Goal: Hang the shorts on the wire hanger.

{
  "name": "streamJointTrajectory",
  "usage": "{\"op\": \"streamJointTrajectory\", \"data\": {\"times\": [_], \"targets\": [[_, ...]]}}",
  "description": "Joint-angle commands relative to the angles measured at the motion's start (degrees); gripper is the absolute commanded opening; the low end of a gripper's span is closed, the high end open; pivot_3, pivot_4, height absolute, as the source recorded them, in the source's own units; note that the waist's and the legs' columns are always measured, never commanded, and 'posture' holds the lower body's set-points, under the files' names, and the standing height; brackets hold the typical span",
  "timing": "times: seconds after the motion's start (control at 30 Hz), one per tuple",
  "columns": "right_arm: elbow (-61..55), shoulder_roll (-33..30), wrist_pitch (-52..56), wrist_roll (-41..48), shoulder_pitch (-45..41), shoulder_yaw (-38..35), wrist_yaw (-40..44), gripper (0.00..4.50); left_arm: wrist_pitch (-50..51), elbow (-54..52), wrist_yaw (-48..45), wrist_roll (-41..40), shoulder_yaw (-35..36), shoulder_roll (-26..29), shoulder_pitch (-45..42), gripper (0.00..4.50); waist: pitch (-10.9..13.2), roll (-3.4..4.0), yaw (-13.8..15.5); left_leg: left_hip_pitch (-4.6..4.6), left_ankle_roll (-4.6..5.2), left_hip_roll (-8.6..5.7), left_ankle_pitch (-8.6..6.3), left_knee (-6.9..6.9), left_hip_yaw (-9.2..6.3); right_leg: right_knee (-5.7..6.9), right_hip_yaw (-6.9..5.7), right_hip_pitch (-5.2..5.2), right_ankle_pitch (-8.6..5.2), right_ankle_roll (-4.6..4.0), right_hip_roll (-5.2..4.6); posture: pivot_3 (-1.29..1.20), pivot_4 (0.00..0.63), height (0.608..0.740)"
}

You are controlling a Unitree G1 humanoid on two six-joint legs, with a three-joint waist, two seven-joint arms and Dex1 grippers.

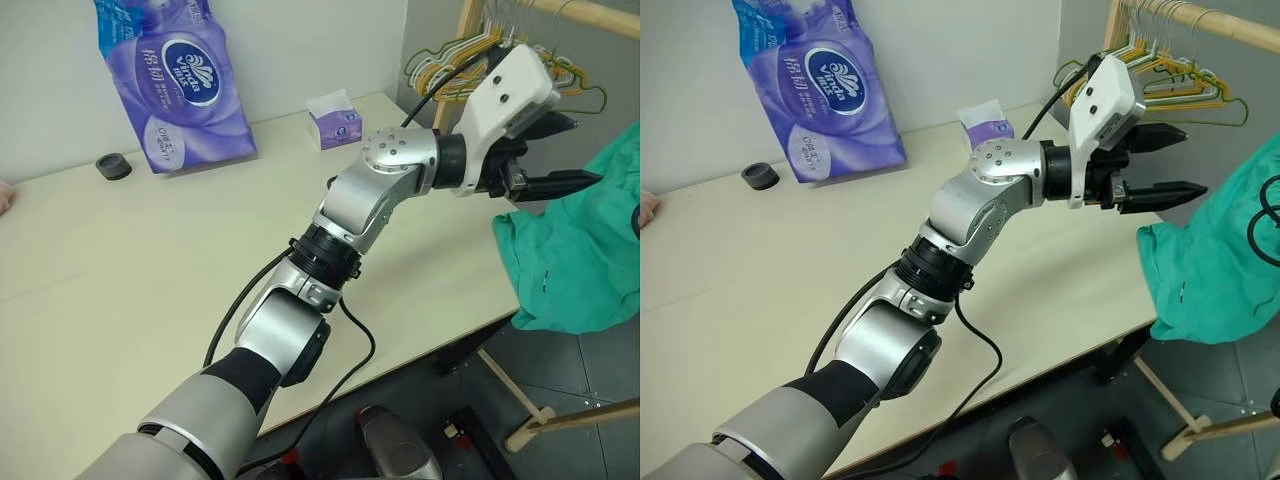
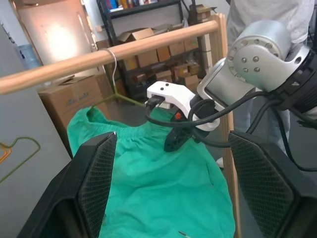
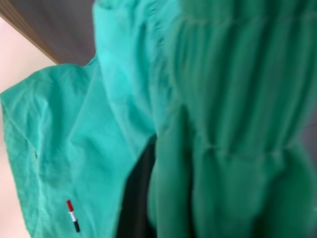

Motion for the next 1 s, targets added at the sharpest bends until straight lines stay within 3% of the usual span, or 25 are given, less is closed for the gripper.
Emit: {"op": "streamJointTrajectory", "data": {"times": [0.03,0.27,0.57,0.67,0.83,1.0], "targets": [[-5.25,1.56,1.98,-0.61,-2.63,-4.11,-2.53,2.06,-1.40,-0.88,0.19,0.22,1.16,-0.13,-1.66,3.80,-0.01,0.02,0.00,0.00,0.00,0.00,0.00,0.00,0.00,0.00,0.00,0.00,0.00,0.00,0.00,-0.43,0.149,0.740],[-15.91,6.35,4.97,-5.00,-5.67,-10.28,-9.49,4.37,-1.63,-1.30,-0.37,0.56,0.74,-0.11,-1.18,3.80,-0.03,0.08,0.22,-0.02,0.00,0.02,0.00,0.00,-0.02,0.00,0.01,-0.01,-0.01,0.03,-0.04,-0.44,0.141,0.740],[-28.09,11.40,4.97,-8.79,-11.61,-9.36,-15.26,4.44,-2.06,-1.04,-1.28,0.92,0.50,0.29,-0.89,3.80,-0.20,0.36,-0.16,-0.02,0.00,0.01,0.00,-0.01,-0.03,0.00,0.01,-0.03,-0.02,0.05,-0.03,-0.46,0.133,0.740],[-30.24,10.17,-1.31,-9.12,-11.53,-5.99,-15.60,4.44,-1.97,-1.06,-1.65,1.34,0.32,0.93,-0.36,3.80,-0.23,0.42,-0.57,-0.03,0.00,0.01,0.00,-0.02,-0.03,0.00,0.01,-0.04,-0.03,0.05,-0.03,-0.45,0.124,0.740],[-31.89,6.45,-21.54,-9.39,-7.62,2.30,-11.58,4.44,-1.39,-1.83,-1.72,2.44,0.39,3.64,2.42,3.80,-0.26,0.45,-1.20,-0.04,0.00,0.01,0.00,-0.02,-0.04,0.00,0.00,-0.04,-0.05,0.09,-0.07,-0.44,0.119,0.740],[-34.91,12.87,-31.73,-4.69,-0.04,6.42,-5.49,4.44,2.00,-7.74,2.30,4.86,2.21,11.24,10.42,3.80,-0.37,0.33,-2.36,0.01,-0.01,0.06,0.00,-0.03,-0.07,0.03,0.02,-0.03,-0.04,0.08,0.05,-0.37,0.102,0.740]]}}
